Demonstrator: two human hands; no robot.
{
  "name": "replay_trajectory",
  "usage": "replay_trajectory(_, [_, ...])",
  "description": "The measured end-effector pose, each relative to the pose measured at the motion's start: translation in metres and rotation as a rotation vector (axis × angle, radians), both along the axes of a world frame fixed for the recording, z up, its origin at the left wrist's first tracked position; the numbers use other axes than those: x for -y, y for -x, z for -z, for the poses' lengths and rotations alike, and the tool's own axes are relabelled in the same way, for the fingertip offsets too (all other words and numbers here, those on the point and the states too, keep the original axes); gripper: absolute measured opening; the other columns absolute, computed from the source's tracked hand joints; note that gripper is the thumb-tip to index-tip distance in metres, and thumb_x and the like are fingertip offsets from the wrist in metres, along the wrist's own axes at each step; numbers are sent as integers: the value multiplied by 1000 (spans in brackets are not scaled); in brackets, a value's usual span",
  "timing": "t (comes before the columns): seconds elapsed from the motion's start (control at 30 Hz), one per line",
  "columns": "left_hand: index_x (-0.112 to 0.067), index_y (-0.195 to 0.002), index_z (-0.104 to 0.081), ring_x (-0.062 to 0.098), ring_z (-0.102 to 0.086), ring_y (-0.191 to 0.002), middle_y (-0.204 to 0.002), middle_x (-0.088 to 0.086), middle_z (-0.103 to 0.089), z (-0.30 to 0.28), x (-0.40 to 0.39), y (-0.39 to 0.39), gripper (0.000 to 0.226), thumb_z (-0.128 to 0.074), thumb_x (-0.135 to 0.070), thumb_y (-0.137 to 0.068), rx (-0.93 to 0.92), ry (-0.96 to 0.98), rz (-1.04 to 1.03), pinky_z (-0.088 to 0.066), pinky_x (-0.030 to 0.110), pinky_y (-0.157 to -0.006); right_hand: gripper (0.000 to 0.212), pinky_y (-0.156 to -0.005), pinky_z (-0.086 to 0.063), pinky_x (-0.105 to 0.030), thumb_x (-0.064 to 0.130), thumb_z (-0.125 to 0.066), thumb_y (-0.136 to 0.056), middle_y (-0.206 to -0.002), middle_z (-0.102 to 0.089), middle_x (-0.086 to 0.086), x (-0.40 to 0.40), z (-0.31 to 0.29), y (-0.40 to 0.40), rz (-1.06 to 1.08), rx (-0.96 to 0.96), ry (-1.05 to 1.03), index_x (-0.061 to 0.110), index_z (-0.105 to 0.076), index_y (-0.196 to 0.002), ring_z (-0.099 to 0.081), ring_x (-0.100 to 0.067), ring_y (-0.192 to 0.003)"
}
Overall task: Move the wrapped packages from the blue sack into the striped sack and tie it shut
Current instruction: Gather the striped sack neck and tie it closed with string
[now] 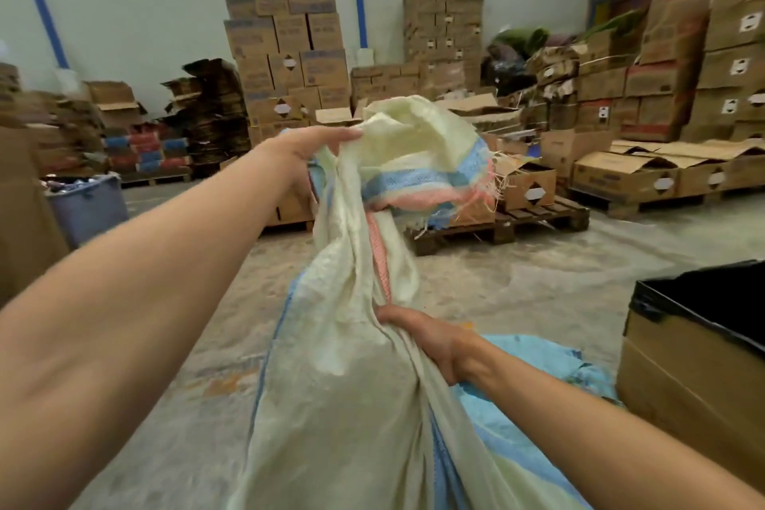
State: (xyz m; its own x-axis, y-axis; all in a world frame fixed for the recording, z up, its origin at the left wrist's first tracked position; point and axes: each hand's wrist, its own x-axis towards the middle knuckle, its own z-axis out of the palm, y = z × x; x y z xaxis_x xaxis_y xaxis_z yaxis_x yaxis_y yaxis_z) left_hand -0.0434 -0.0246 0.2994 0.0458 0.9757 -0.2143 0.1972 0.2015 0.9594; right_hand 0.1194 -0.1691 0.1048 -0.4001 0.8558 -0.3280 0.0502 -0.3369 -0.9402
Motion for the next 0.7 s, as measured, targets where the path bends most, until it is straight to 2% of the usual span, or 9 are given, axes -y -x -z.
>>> replay_trajectory(0.07, [-18, -142, -32, 37, -51, -122, -138, 12, -47, -3, -6, -9, 116, -94, -37, -46, 98, -142, -148, -39, 59, -104, 49, -91, -53, -37, 51, -74, -60, -98, -73, -12, 0, 13, -8, -50, -2, 50, 16, -78, -95, -69, -26, -90])
replay_trajectory(0.17, [-20, -137, -27, 26, -58, -110, -134, 12, -45, -4, -14, -11, 77, -76, -13, -79, 46, -540, -438, -54, 44, -92, 38, -75, -56, -28, 43, -71, -62, -85, -75, -7, 7, 28, -15, -96, -10, 112, 18, -75, -91, -70, -18, -75])
replay_trajectory(0.27, [-20, -125, -42, 20, -64, -93, -120, 9, -52, 13, -21, -10, 51, -73, -12, -86, -11, -470, -294, -60, 39, -78, 38, -78, -56, -29, 42, -68, -67, -88, -75, -7, 11, 41, -26, -82, -21, 150, 19, -74, -97, -70, -19, -79])
replay_trajectory(0.33, [-21, -119, -50, 21, -63, -96, -114, 6, -57, 32, -21, -15, 52, -82, -22, -78, -145, -360, -122, -58, 40, -82, 44, -81, -56, -32, 44, -71, -65, -94, -75, -9, 13, 44, -27, -66, -2, 161, 19, -73, -102, -71, -21, -83])
replay_trajectory(0.4, [-18, -122, -51, 22, -61, -101, -114, 7, -58, 50, -22, -22, 52, -81, -20, -79, -162, -325, -40, -56, 43, -87, 48, -80, -56, -33, 46, -72, -66, -96, -76, -9, 12, 46, -25, -54, 13, 152, 19, -72, -106, -72, -21, -86])
replay_trajectory(0.47, [-12, -125, -52, 27, -63, -106, -121, 13, -60, 62, -29, -29, 50, -75, -8, -82, -133, -343, -16, -55, 47, -92, 32, -83, -55, -36, 45, -72, -77, -88, -77, -6, 15, 43, -23, -23, 24, 113, 24, -68, -101, -71, -22, -86])
replay_trajectory(0.53, [-8, -118, -56, 31, -63, -108, -121, 18, -61, 70, -38, -34, 36, -69, -2, -85, -105, -401, 1, -54, 50, -94, 16, -88, -53, -40, 40, -68, -88, -75, -75, -3, 16, 39, -23, 40, 30, 95, 28, -57, -90, -68, -22, -85])
replay_trajectory(0.63, [-8, -101, -62, 28, -64, -102, -107, 15, -65, 70, -44, -41, 8, -58, -6, -94, -82, -500, -36, -53, 48, -95, 23, -90, -54, -41, 46, -70, -85, -88, -75, -6, 12, 39, -20, 13, 48, 87, 31, -55, -95, -69, -22, -90])
replay_trajectory(0.7, [-10, -104, -64, 23, -64, -97, -103, 10, -65, 60, -39, -41, 12, -55, -15, -98, -101, -585, -156, -55, 38, -89, 31, -92, -55, -41, 48, -71, -83, -93, -77, -5, 8, 42, -20, -9, 64, 106, 28, -61, -104, -71, -22, -92])
